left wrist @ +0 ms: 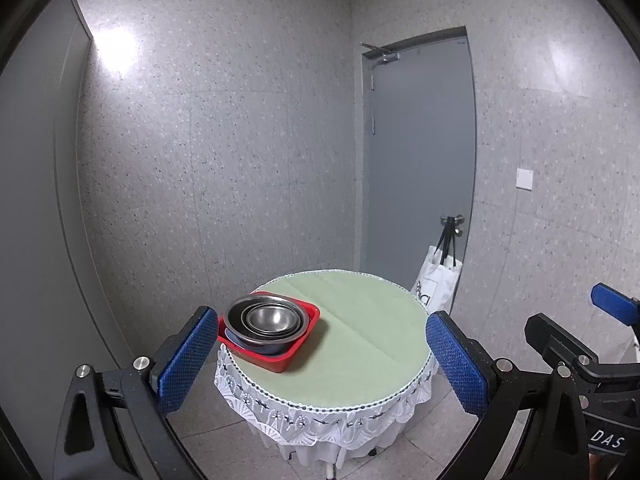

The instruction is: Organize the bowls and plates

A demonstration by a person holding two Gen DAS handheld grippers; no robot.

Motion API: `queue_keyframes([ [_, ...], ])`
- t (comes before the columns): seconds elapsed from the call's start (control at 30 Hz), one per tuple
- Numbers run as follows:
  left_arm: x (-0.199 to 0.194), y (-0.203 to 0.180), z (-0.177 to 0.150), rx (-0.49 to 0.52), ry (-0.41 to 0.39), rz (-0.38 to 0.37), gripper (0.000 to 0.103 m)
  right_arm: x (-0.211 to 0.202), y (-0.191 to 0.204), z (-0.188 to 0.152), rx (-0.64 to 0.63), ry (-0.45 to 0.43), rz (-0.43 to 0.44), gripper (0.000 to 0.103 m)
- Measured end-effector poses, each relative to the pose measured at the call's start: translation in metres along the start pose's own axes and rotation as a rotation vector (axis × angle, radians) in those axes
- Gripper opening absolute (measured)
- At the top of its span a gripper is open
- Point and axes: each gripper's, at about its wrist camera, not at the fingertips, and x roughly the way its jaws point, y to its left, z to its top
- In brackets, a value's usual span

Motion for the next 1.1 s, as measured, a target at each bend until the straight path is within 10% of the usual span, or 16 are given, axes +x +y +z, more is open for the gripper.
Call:
queue_keyframes([
  [1.1,0.049,-0.017,0.023,0.02,-0.008,0.002,0.102,0.02,-0.032,0.008,-0.001,0.005,0.027,0.103],
])
